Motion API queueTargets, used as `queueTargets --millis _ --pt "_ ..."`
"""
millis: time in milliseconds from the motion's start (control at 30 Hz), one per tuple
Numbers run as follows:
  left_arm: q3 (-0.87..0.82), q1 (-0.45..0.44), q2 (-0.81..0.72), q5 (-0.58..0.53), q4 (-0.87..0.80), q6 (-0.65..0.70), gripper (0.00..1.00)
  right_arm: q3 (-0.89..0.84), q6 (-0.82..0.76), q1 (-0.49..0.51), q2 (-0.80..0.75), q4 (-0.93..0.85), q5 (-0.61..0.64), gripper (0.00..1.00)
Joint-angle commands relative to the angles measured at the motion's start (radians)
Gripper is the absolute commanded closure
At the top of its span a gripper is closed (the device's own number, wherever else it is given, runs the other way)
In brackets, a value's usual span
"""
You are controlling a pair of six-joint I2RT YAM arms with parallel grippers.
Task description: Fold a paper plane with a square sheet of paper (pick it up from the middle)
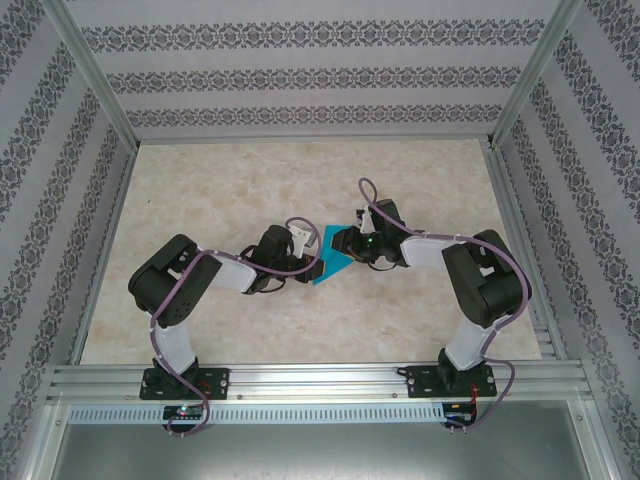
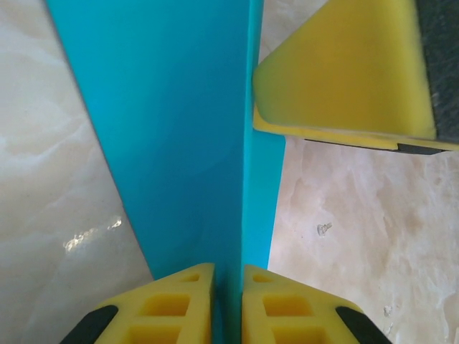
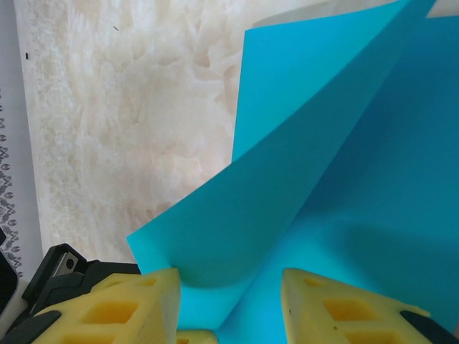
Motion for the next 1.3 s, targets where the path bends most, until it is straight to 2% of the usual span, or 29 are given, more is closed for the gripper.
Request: queueTargets --millis 0,200,367,700,1000,1267 --pt "0.021 0.017 0.016 0.03 0.012 -0.032 0.81 0.028 -0.025 0.01 0.033 0.014 -0.014 0.58" --pt "0.038 0.022 0.016 0.053 -0.027 -0.043 0.73 0.047 -0.045 0.012 0.049 -0.044 0.027 0.55" --pt "0.036 0.024 0.0 0.08 -0.059 -0.045 0.7 0.064 -0.065 0.014 0.057 -0.093 0.049 0.52" --pt "0.027 0.032 -0.099 0.022 -0.186 -0.036 0.61 0.092 -0.096 0.022 0.074 -0.153 0.067 0.48" --pt "0.024 -0.001 -0.151 -0.034 -0.329 -0.007 0.64 0.108 -0.094 0.028 0.08 -0.142 0.038 0.43" --pt "0.039 -0.023 -0.123 -0.039 -0.334 -0.015 0.73 0.116 -0.09 0.033 0.083 -0.145 0.041 0.4"
